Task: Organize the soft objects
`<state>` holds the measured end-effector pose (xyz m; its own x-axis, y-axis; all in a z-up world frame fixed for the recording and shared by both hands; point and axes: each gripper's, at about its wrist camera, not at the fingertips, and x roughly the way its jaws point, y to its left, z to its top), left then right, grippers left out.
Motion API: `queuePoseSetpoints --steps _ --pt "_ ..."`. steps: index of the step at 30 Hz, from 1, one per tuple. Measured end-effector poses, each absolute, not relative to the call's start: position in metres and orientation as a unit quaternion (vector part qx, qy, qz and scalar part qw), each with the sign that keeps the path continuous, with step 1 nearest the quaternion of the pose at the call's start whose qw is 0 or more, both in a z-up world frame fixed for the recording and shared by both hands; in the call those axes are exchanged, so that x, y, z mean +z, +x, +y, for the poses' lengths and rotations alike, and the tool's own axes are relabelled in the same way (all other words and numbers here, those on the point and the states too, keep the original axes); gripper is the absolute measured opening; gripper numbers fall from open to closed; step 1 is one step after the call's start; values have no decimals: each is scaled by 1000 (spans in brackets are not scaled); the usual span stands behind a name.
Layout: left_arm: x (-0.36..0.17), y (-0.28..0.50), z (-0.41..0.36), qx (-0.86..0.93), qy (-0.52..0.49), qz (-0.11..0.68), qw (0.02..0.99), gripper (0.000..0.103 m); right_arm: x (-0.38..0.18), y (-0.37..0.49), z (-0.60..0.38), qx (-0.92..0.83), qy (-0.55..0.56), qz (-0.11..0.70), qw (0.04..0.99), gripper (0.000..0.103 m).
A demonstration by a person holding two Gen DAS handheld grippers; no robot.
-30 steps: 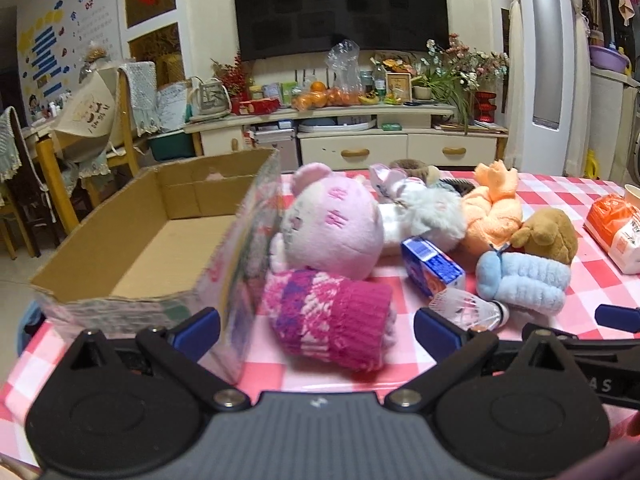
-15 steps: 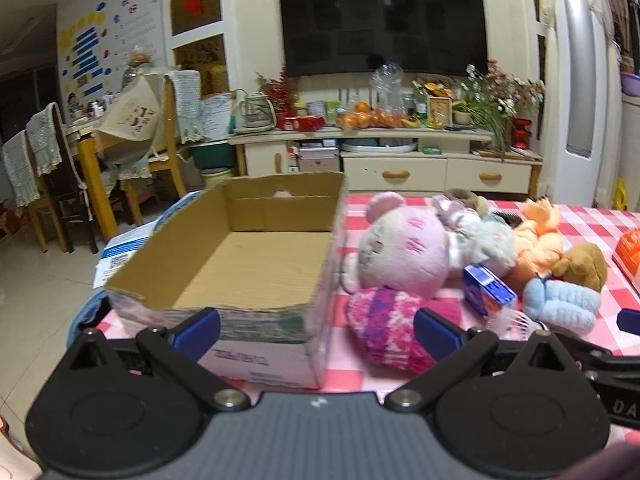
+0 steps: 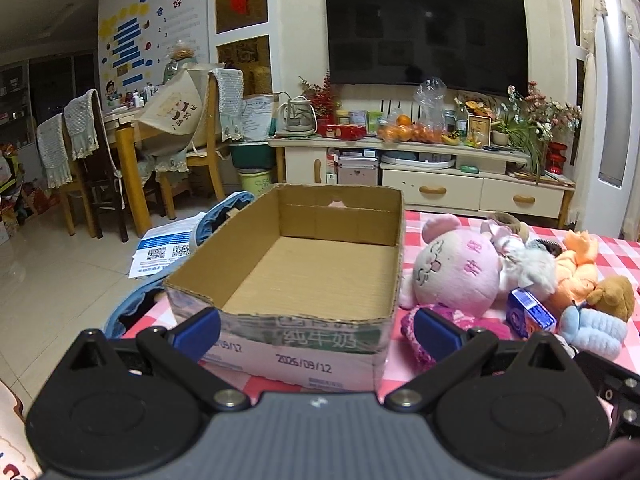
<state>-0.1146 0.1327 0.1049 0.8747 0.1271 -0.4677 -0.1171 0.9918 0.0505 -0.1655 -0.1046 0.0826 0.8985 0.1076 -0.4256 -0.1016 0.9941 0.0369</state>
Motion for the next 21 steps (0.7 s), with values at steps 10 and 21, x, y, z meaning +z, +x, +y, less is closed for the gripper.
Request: queuePoseSetpoints --steps 10,21 --pt "106 -120 137 58 0 223 973 102 82 -168 -100 62 -11 211 975 103" --pt "102 -117 123 47 6 224 973 102 72 -170 -108 49 -25 196 979 103"
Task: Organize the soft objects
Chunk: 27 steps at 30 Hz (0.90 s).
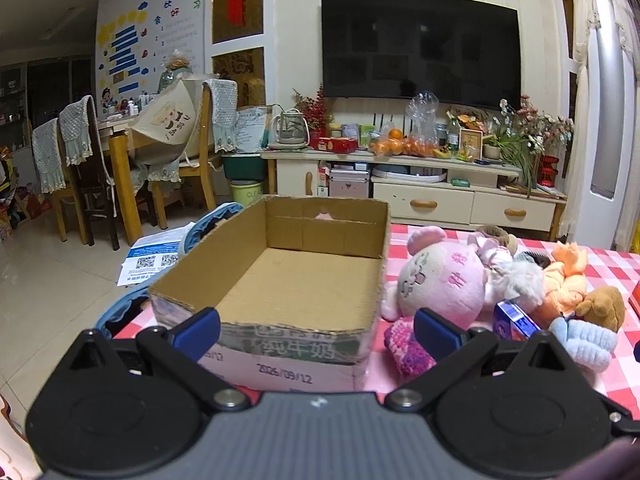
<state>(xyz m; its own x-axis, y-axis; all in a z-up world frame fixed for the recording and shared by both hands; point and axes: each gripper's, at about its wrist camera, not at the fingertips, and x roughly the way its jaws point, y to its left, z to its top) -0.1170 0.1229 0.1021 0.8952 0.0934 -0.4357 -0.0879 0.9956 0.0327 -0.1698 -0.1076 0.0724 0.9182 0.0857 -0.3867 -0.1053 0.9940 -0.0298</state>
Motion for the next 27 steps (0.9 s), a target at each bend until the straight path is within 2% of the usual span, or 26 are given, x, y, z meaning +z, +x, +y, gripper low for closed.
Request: queuePoseSetpoints --steps 10,22,24,27 --pt "94 -119 89 -13 36 234 972 102 66 -167 -138 23 -7 202 979 103" --pt "66 -126 25 -127 98 254 954 102 47 -150 -217 -56 84 223 970 103" --pt "58 -126 12 -141 107 266 948 100 45 -148 -225 -56 102 223 968 103" --pt "49 -122 -7 -156 122 284 938 91 44 -139 -228 -55 114 221 967 103"
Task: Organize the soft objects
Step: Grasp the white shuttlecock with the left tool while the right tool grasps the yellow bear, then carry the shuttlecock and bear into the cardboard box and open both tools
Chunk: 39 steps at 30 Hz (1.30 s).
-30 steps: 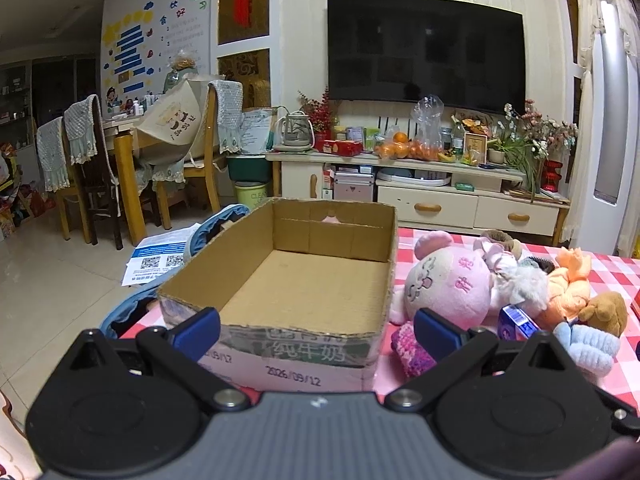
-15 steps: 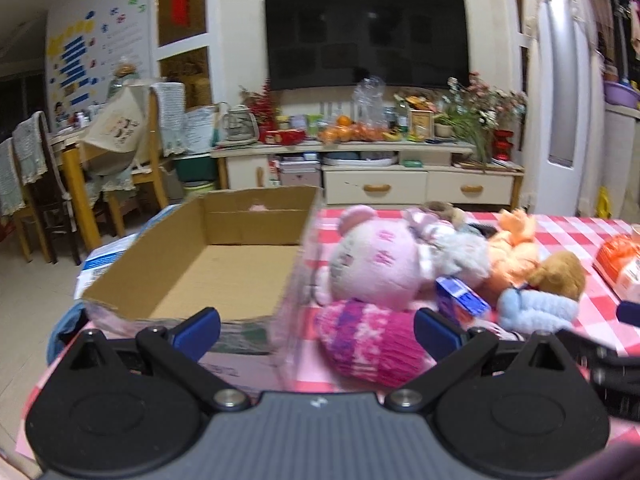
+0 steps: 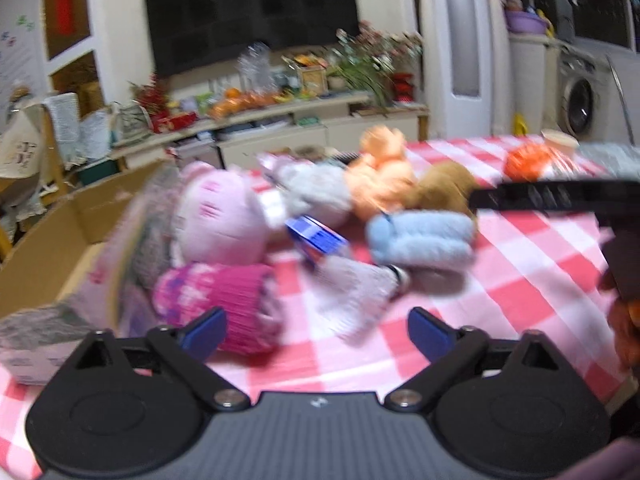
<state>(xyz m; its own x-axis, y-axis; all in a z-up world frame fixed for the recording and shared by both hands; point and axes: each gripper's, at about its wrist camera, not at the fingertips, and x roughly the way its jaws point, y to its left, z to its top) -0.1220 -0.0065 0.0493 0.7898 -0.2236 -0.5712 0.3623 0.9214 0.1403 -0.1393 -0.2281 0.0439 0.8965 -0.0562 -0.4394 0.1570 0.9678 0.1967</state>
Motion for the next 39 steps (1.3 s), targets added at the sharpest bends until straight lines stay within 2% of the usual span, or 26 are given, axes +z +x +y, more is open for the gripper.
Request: queuePoseSetpoints --steps 2,6,12,23,29,30,32,33,39 --pt "45 -119 -15 -160 132 292 934 82 42 -135 -229 -45 118 219 967 103" --pt "38 -107 -27 -165 130 309 927 78 41 -121 -232 -35 119 219 968 103" --pt "26 -85 -40 -171 134 332 918 62 37 -97 -235 -22 130 242 961 103" --pt "17 -69 -57 -206 148 349 902 21 32 -65 -241 3 112 277 954 103" --pt "19 -69 -63 -228 160 347 896 10 34 -62 -241 2 112 276 955 103" --pt "20 -70 -64 -232 162 346 895 9 34 -61 -241 2 111 276 955 100" --pt "20 -71 -64 -241 157 346 893 5 34 -62 -241 3 111 277 955 86" --pt "21 -70 -64 -243 152 346 893 5 34 -61 -241 3 109 279 954 83" --pt "29 -64 -56 -253 118 345 896 0 35 -63 -242 -1 108 278 955 79"
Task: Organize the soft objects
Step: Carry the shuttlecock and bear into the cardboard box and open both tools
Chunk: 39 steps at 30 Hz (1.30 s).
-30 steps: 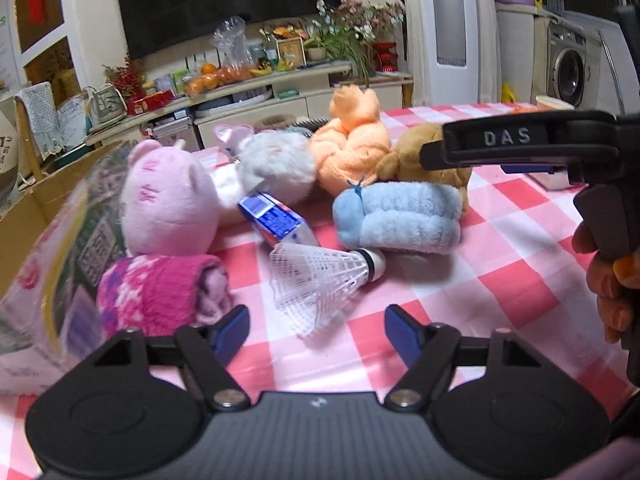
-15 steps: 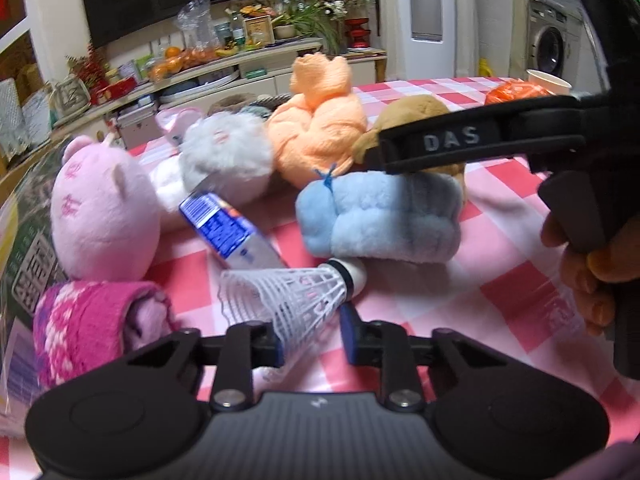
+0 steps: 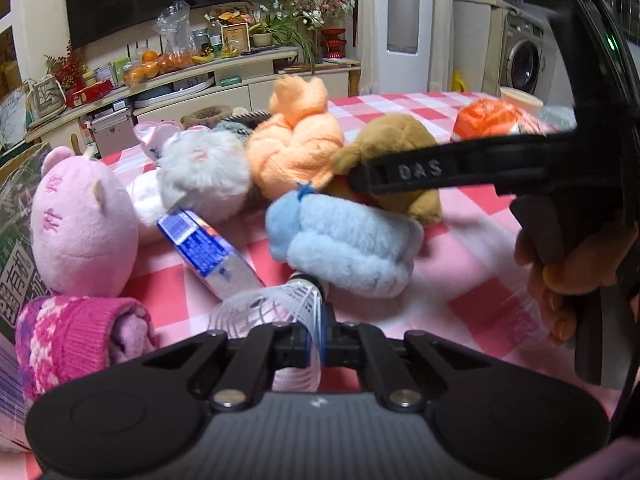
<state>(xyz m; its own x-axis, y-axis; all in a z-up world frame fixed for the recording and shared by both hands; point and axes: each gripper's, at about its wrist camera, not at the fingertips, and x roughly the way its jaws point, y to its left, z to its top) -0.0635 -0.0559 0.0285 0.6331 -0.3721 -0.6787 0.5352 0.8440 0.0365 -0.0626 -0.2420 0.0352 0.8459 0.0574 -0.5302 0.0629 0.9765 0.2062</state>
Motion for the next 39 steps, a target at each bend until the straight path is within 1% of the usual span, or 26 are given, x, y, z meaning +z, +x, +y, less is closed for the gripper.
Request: queuePoseSetpoints --steps 6,13,22,31,39 --pt "41 -59 -40 -258 85 341 900 0 38 -70 -245 -29 113 265 957 78" --pt "67 -61 -20 -260 47 310 913 0 42 -86 -248 -51 149 250 955 78" --pt "95 -61 13 -251 9 270 929 0 62 -106 -236 -66 166 200 963 78" --pt "114 -50 64 -208 -36 244 947 0 90 -104 -208 13 220 177 959 78" --pt "110 -26 115 -110 -50 251 960 0 109 -77 -155 94 211 183 956 78"
